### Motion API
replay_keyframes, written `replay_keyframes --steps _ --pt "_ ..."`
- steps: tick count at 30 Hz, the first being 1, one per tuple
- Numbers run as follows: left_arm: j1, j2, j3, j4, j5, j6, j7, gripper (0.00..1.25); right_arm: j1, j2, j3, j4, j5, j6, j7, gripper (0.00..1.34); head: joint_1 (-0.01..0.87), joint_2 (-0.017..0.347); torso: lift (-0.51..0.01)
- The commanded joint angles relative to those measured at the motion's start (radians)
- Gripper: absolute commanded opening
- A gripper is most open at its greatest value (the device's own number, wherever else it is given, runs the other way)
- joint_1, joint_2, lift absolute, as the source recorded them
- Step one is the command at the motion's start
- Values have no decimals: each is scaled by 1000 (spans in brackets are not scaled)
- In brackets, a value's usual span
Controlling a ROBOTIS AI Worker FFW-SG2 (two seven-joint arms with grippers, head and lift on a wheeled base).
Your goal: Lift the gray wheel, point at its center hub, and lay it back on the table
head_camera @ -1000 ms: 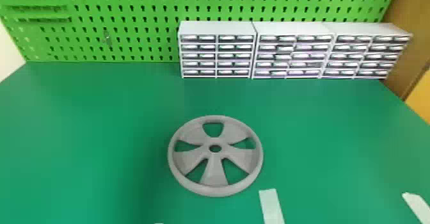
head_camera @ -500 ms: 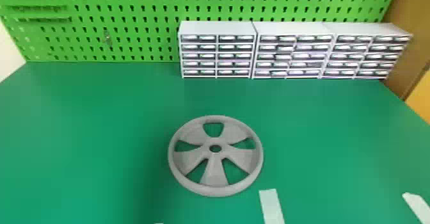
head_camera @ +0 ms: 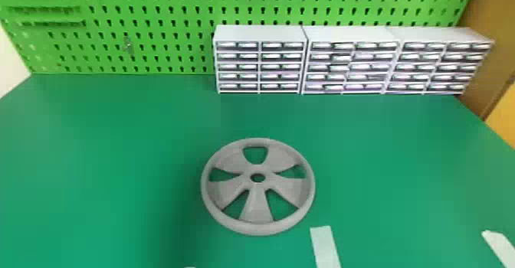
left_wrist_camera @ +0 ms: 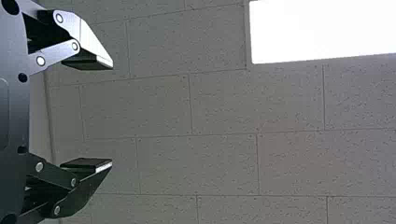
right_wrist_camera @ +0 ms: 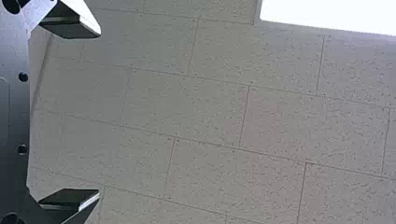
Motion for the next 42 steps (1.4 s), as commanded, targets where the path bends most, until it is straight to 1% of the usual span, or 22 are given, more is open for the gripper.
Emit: replay_keyframes --steps 1,6,12,17,25,42 --pt "0 -1 -2 -13 0 4 3 742 -5 -3 1 -23 11 0 -5 1243 692 48 -96" --pt "8 -5 8 -15 -6 4 10 742 -3 -2 -1 -24 6 0 -9 1243 692 48 -96" --pt "15 -7 30 -30 1 4 10 742 1 -6 11 -24 14 0 -21 1244 692 48 -96" --pt "18 -7 18 -32 0 6 10 742 12 -13 7 -24 12 0 -28 1244 692 48 -96" --pt "25 -5 11 -32 -8 4 12 742 8 -9 14 -24 8 -6 -32 1243 692 48 -96" --pt "31 -4 18 -35 3 4 12 742 11 -14 16 -31 12 -6 -41 1239 692 48 -96"
